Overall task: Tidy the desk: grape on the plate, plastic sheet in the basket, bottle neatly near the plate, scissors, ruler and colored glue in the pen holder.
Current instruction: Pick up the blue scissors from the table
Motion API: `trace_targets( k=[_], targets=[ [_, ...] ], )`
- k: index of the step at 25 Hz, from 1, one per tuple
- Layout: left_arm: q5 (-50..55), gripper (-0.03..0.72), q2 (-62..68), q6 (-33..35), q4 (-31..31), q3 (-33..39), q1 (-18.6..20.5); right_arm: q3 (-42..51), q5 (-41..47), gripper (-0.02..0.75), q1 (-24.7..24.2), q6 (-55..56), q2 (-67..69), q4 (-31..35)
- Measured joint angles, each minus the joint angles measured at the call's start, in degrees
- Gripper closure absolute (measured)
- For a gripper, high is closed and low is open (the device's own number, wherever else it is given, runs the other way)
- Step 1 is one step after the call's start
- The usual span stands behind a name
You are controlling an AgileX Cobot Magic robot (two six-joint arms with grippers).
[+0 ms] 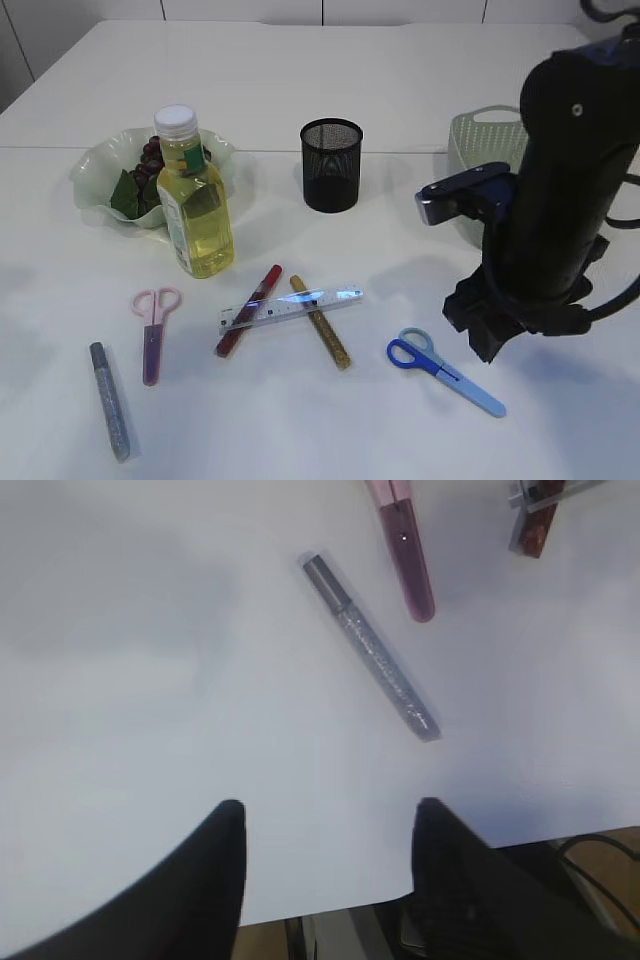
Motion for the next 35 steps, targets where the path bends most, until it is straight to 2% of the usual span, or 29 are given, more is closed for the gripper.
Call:
trace_targets(
  k=[4,10,22,35],
  targets=[
    [-0.3,0.319,0.0,0.0,-1.1,0.0,0.0,-0.1,-1.0,0.290,0.0,-3.9,3.8,1.3],
    [-0.6,0.332,0.0,0.0,-1.3,0.0,0.0,-0.4,-5.4,0.300,0.0,-12.0,6.6,8.2],
    [-1.1,0.330,0.0,0.0,-1.3,0.0,0.0,-5.3,-6.7,0.301,0.0,-14.4,12.9,8.0],
    [-1.2,0.330,0.0,0.0,-1.3,0.0,0.0,-5.7,-8.5,0.301,0.0,-15.6,16.5,7.5]
  ],
)
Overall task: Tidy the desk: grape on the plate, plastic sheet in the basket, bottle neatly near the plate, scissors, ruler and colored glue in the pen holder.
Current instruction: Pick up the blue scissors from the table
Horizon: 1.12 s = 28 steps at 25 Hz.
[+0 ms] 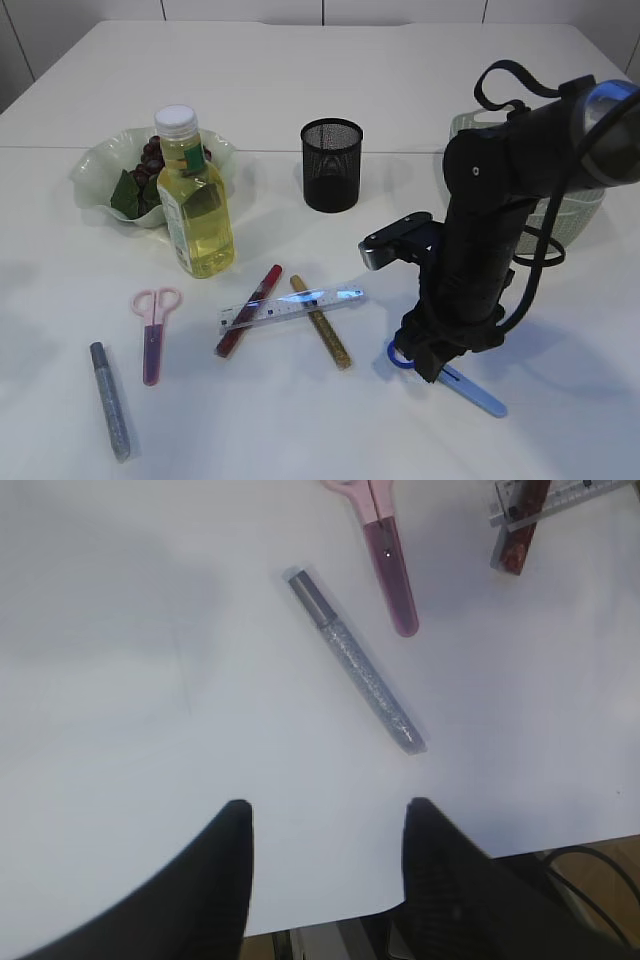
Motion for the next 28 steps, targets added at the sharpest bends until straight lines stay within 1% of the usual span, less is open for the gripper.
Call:
trace_targets(
  k=[11,19,22,28],
  targets=[
    [0.0,0.336,0.0,0.0,-0.1,0.0,0.0,-0.1,-1.3,0.301,0.0,-0.1,0.8,-1.2],
    [0.0,0.338,0.0,0.0,-0.1,0.0,0.0,-0.1,-1.3,0.334,0.0,-0.1,0.8,-1.4],
    [0.0,0.338,0.0,0.0,-0.1,0.0,0.0,-0.1,-1.3,0.367,0.0,-0.1,0.8,-1.6],
    [0.0,0.338,0.0,0.0,-0.1,0.0,0.0,-0.1,-1.4,0.491,0.0,-0.2,0.8,-1.8]
  ],
)
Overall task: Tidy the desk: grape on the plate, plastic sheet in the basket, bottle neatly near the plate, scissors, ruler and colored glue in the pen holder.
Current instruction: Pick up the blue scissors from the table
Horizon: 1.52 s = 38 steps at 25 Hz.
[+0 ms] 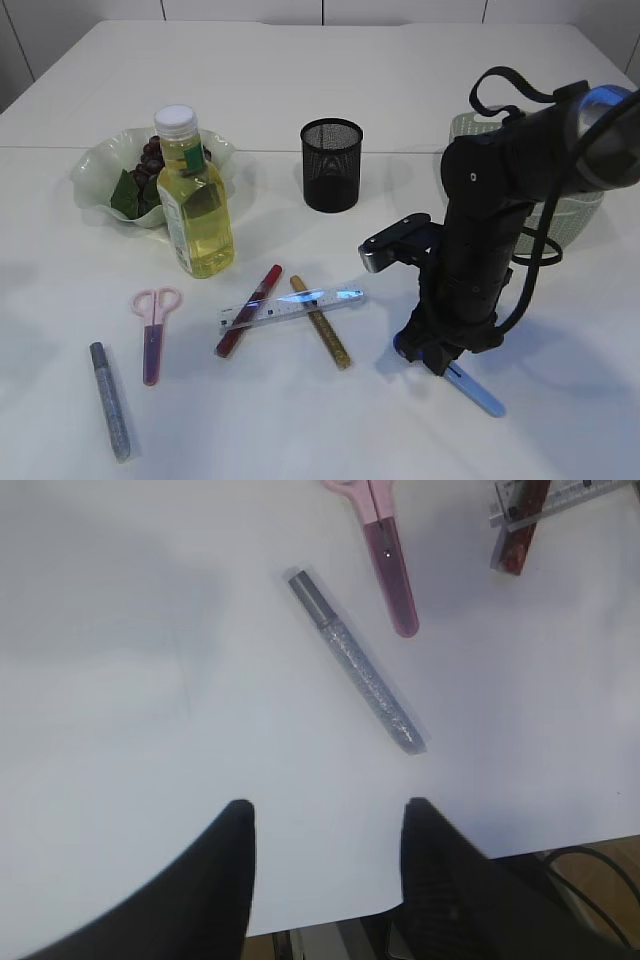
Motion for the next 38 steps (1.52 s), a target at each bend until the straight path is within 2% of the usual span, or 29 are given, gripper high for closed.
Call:
trace_targets(
  k=[10,16,18,23,25,38],
  targets=[
    [0.0,0.346,0.0,0.0,0.0,0.0,0.0,-0.3,0.0,0.599,0.0,0.0,-0.1,1.2],
    [0.0,0.346,0.0,0.0,0.0,0.0,0.0,-0.3,0.0,0.609,0.0,0.0,-0.1,1.2],
    [0.0,0.346,0.0,0.0,0.0,0.0,0.0,-0.3,0.0,0.591,0.0,0.0,-0.1,1.2],
    [0.0,0.346,0.0,0.0,0.0,0.0,0.0,-0.3,0.0,0.402,0.0,0.0,0.0,1.8],
    [-0.1,0.346,0.0,0.0,0.0,0.0,0.0,-0.3,0.0,0.365,0.0,0.0,0.0,2.1],
    [-0.8,0.356,0.0,0.0,0.0,0.0,0.0,-0.3,-1.1,0.342,0.0,5.2,0.0,2.3]
  ],
)
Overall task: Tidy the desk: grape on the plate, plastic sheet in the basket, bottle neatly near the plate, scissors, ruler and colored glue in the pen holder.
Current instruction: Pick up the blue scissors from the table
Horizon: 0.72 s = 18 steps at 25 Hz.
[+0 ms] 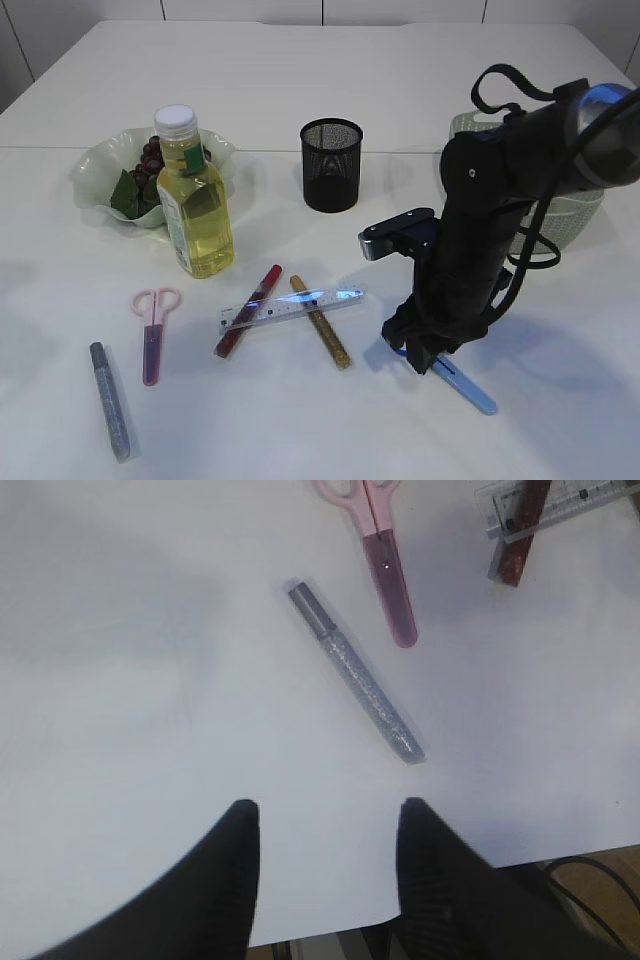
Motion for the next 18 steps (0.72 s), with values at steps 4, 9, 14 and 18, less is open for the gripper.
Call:
trace_targets(
  k=[4,9,14,18],
  targets=[
    [-0.3,0.357,0.0,0.0,0.0,0.0,0.0,0.0,-0.2,0.342,0.0,0.6,0.0,0.0],
    [-0.4,0.357,0.0,0.0,0.0,0.0,0.0,0.0,-0.2,0.342,1.5,4.6,0.0,-4.0],
    [-0.4,0.357,0.0,0.0,0.0,0.0,0.0,0.0,-0.2,0.342,2.3,8.1,0.0,-6.2],
    [-0.4,0.357,0.0,0.0,0.0,0.0,0.0,0.0,-0.2,0.342,2.3,8.5,0.0,-6.2]
  ],
)
